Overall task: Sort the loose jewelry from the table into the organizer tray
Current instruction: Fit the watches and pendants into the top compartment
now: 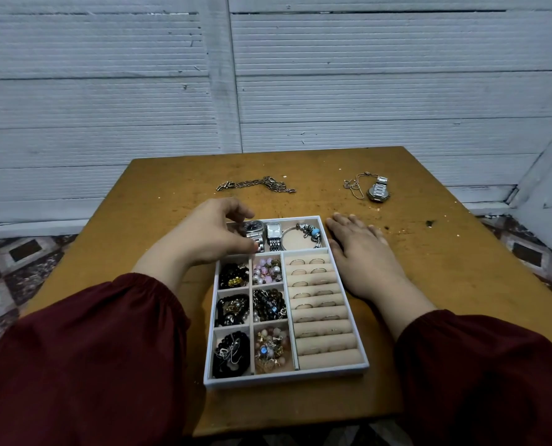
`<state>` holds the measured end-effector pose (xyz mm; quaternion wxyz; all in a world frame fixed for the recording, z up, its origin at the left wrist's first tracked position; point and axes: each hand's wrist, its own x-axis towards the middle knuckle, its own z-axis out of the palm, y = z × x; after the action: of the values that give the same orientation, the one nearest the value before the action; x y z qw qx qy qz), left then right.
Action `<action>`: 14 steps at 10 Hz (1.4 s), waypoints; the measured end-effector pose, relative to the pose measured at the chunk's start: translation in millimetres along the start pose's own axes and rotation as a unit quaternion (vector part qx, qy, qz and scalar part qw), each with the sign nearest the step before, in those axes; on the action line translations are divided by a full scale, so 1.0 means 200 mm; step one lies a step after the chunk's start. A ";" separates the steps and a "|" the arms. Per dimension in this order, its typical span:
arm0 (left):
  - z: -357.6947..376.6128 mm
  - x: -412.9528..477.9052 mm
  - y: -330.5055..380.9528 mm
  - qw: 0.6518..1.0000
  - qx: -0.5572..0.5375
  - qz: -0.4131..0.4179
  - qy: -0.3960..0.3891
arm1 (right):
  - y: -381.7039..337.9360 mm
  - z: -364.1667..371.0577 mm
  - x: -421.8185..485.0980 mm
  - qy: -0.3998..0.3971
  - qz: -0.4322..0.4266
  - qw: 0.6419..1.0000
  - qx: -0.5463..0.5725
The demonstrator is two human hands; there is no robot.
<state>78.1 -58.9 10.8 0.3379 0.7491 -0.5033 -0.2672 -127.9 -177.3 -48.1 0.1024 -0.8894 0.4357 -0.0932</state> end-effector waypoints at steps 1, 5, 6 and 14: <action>0.00 0.01 0.00 1.000 0.006 0.005 0.002 | 0.00 0.00 0.00 0.001 0.001 1.000 0.002; 0.01 0.00 0.00 1.000 -0.011 0.004 -0.010 | 0.00 0.00 0.00 0.001 0.000 1.000 -0.001; 0.02 -0.02 0.00 1.000 -0.023 0.009 0.008 | 0.00 0.00 0.00 0.000 -0.001 1.000 -0.002; 0.01 0.00 -0.01 0.997 0.022 0.008 0.076 | 0.00 -0.01 -0.01 0.003 0.001 1.000 0.006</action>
<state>76.3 -58.8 8.2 0.3610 0.7703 -0.4880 -0.1954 -128.2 -176.1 -46.5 0.1065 -0.8880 0.4364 -0.0982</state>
